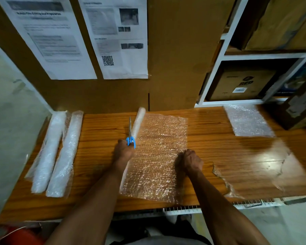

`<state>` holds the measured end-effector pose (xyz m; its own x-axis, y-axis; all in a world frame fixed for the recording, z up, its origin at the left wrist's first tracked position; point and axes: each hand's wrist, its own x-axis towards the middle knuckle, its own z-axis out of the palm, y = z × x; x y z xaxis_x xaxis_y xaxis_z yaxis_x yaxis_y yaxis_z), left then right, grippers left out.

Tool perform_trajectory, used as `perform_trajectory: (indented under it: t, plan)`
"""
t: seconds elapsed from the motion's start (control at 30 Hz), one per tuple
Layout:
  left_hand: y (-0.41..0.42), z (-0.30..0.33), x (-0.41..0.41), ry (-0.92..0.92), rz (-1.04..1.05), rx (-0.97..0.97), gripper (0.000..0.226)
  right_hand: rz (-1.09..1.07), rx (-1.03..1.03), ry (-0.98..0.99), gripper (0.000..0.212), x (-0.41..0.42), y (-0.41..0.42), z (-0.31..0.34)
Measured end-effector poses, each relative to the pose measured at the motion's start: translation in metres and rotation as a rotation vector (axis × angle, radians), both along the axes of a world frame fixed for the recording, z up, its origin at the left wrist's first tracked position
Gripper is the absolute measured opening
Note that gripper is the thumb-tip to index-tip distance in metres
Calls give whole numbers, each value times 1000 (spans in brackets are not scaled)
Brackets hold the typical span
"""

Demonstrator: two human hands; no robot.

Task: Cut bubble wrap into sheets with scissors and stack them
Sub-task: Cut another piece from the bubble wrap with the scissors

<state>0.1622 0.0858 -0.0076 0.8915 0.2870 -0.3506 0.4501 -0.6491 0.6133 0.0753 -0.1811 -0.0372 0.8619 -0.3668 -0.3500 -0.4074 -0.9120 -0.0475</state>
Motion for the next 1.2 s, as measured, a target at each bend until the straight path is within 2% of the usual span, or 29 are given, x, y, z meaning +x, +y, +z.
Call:
perform_trajectory:
  t: [0.13, 0.27, 0.33, 0.47, 0.57, 0.67, 0.73, 0.77, 0.87, 0.97, 1.07, 1.2]
  plan:
    - [-1, 7, -4, -15, 31, -16, 42, -121, 14, -94, 50, -7, -4, 7]
    - [-14, 7, -11, -52, -20, -57, 37, 13, -20, -232, 65, -16, 14, 7]
    - [-21, 4, -15, -67, -65, -109, 33, 143, 76, -202, 67, -23, 27, 5]
    - [-30, 1, -25, 38, -199, -181, 18, 285, 191, -202, 51, -35, 47, -2]
    - [-23, -3, -27, 65, -211, -104, 21, 255, 173, -94, 67, -38, 45, -9]
    - [-6, -2, -27, 12, -65, -26, 38, 222, 164, -20, 84, -38, 32, -5]
    - [2, 1, -31, -33, -7, -4, 41, 215, 145, 5, 98, -38, 25, -3]
    - [3, 3, -33, -47, 11, -21, 40, 203, 150, -11, 98, -39, 23, -3]
    - [3, 4, -41, -50, 32, -170, 31, 218, 188, -147, 74, -46, 30, 0]
    - [-8, 5, -54, 38, 67, -480, 19, 360, 225, -236, 49, -57, 42, 7]
    - [-23, 9, -71, 148, 78, -710, 16, 467, 266, -254, 56, -71, 50, 12]
    - [-41, 21, -94, 186, 38, -844, 13, 588, 282, -221, 84, -93, 47, 4]
